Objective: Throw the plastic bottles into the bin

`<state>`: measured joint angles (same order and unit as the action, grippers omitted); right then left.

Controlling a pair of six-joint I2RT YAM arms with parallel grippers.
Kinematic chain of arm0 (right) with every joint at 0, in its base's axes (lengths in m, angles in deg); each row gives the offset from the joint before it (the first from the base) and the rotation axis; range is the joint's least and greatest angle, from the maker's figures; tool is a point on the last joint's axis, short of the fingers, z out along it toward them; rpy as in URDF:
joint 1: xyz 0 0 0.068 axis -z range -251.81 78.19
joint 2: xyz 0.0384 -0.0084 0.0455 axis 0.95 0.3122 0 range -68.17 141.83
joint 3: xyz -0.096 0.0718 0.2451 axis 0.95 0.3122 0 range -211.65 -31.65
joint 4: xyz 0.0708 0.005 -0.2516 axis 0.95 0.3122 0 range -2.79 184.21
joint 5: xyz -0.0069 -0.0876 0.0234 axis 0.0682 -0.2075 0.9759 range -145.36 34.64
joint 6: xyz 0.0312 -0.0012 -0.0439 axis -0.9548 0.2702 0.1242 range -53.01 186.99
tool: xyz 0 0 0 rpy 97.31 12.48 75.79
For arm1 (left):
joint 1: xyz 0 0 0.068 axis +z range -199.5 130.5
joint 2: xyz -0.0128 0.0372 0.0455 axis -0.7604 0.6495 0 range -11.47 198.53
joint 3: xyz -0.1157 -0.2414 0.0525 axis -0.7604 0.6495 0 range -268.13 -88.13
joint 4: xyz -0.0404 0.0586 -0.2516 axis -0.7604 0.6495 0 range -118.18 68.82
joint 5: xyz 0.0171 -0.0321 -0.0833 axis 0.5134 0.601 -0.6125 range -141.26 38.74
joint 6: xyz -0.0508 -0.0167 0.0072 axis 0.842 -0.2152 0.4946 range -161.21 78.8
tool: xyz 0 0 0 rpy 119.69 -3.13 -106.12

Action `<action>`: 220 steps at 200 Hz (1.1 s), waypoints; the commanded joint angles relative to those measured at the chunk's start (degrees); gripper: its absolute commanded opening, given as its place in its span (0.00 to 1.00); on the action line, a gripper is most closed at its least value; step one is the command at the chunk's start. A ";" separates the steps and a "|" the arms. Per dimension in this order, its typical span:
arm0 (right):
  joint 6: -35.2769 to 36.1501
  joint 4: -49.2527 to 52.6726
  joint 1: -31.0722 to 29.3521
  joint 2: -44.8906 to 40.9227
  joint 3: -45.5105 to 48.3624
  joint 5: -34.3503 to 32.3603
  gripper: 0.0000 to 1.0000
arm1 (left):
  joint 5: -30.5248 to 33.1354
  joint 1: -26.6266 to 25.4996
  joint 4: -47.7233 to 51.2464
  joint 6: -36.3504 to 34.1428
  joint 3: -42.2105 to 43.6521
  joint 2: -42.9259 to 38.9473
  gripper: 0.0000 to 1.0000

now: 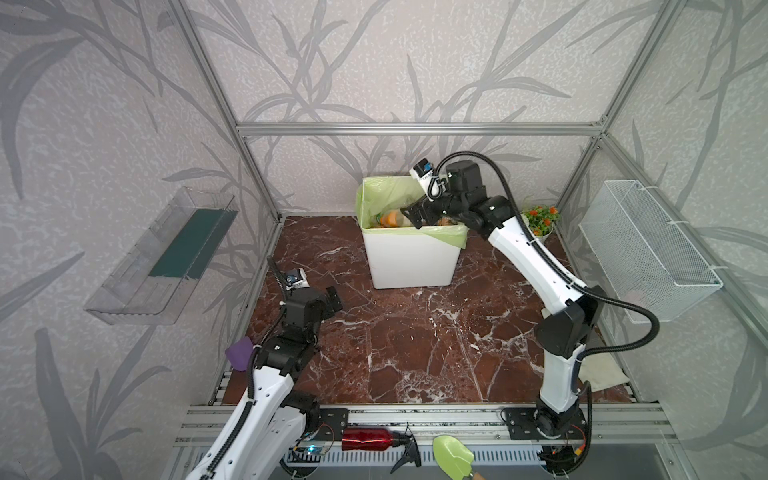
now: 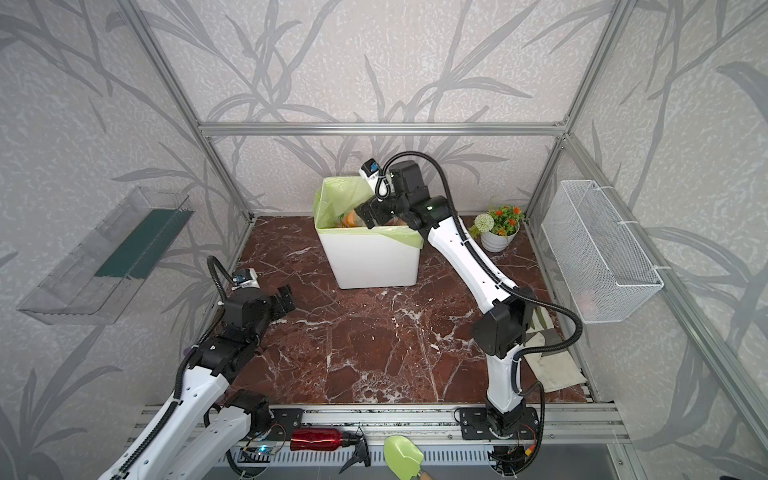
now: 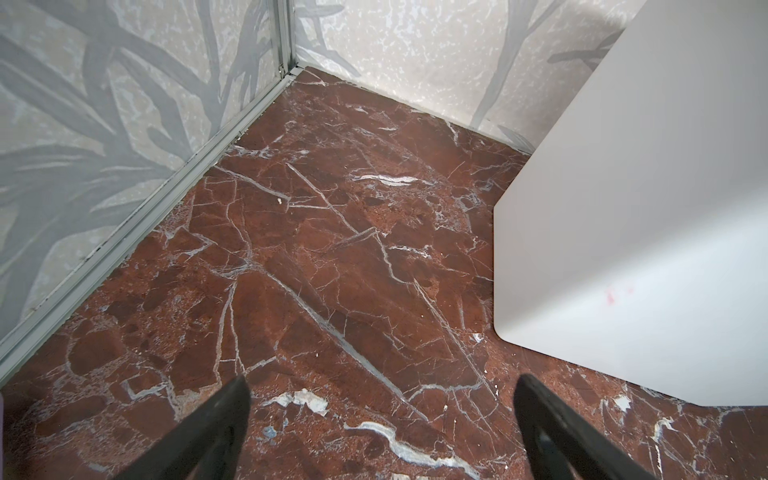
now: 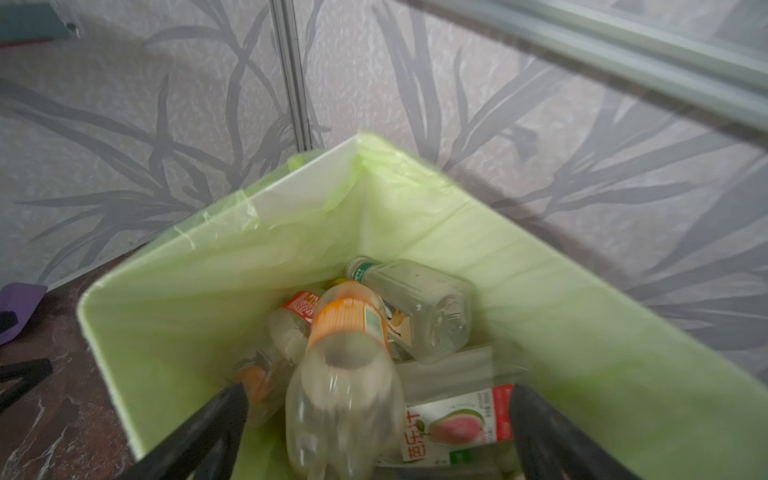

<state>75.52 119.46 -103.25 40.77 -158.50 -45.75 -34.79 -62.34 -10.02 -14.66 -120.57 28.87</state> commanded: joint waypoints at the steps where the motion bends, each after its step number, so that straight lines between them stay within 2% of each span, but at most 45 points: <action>1: 1.21 -4.95 1.02 -14.93 -4.32 -2.89 0.99 | 0.42 0.27 0.56 0.26 -0.60 -0.53 0.99; 33: 2.61 -12.01 1.93 -26.83 8.89 -6.59 0.99 | -0.01 0.23 -0.69 0.43 0.34 0.09 0.99; 58: 2.45 -19.75 5.18 -36.78 27.09 -10.48 0.99 | 0.28 0.22 -1.30 0.68 0.63 0.95 0.99; 91: -3.94 -29.20 13.92 -48.39 51.56 -11.54 0.99 | 1.94 0.25 -2.33 0.45 0.35 1.69 0.99; 114: -11.27 -34.36 20.64 -52.55 65.59 -12.25 0.99 | 3.66 0.25 -2.15 -0.04 -0.63 2.93 0.99; 130: -13.28 -40.38 22.76 -54.37 76.30 -11.70 0.99 | 4.93 0.27 -2.24 -0.06 -1.17 3.94 0.99; 149: -11.57 -46.17 22.89 -54.98 86.60 -12.02 0.99 | 8.81 0.27 -2.73 0.27 -0.93 4.13 0.99; 169: -8.50 -54.63 22.92 -53.13 95.64 -13.58 0.99 | 12.81 0.22 -4.70 -2.56 -0.27 3.69 0.99; 199: -7.73 -69.28 23.18 -44.13 105.29 -15.90 0.99 | 20.15 0.36 -10.77 -7.55 2.18 4.46 0.99; 220: -5.92 -75.78 23.26 -36.42 107.05 -15.90 0.99 | 21.38 0.43 -16.42 -9.00 4.53 5.01 0.99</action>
<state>67.11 58.48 -80.28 -1.76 -52.91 -60.02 -19.21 -62.27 -19.38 -20.56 -118.74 33.24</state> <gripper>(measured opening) 0.991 0.992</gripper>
